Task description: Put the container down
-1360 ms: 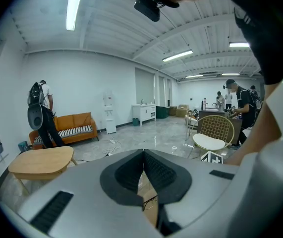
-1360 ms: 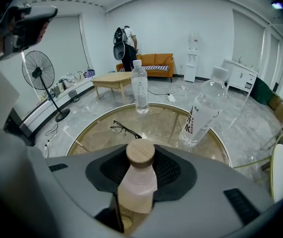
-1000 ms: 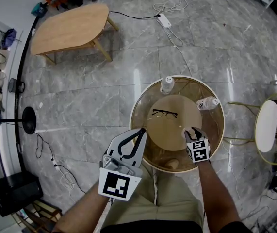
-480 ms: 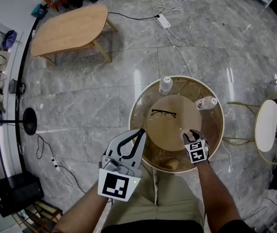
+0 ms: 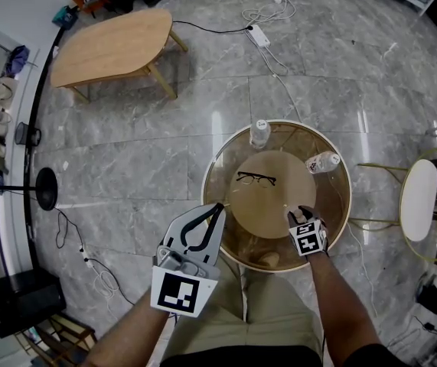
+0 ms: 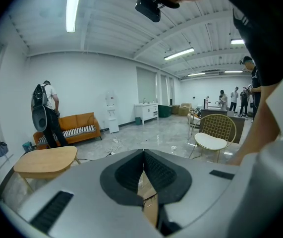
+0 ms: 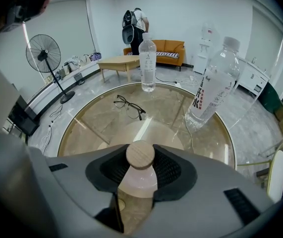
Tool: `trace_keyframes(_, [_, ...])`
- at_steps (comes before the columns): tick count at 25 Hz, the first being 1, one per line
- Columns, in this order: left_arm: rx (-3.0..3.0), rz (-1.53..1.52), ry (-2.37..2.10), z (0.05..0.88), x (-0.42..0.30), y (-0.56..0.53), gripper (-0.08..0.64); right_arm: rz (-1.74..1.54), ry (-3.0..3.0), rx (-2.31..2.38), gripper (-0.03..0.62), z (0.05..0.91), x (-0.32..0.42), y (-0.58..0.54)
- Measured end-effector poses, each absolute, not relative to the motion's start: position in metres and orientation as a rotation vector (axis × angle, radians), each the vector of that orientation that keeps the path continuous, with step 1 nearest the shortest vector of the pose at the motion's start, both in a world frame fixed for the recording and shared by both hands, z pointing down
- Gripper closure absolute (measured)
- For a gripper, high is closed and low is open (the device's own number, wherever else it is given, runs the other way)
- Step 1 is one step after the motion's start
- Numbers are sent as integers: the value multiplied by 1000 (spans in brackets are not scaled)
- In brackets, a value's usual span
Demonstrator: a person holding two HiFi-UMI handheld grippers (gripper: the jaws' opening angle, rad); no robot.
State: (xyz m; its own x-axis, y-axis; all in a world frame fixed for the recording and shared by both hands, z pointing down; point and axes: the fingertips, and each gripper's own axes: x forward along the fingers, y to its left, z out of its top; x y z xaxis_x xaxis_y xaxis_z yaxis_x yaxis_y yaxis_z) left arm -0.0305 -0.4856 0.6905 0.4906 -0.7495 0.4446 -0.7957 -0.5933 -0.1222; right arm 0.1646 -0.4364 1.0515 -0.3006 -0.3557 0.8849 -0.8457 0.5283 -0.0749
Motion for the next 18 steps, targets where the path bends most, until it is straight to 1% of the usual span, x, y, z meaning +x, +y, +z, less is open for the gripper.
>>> trace_keyframes(12, [2585,663,-1451,679,-27,-469,545,735,-1895,902,430,1059,163,-421])
trace_keyframes(18, [2571,578,-1488,659,-12,-465,545,697,-1969,909,393,1030,168,-426])
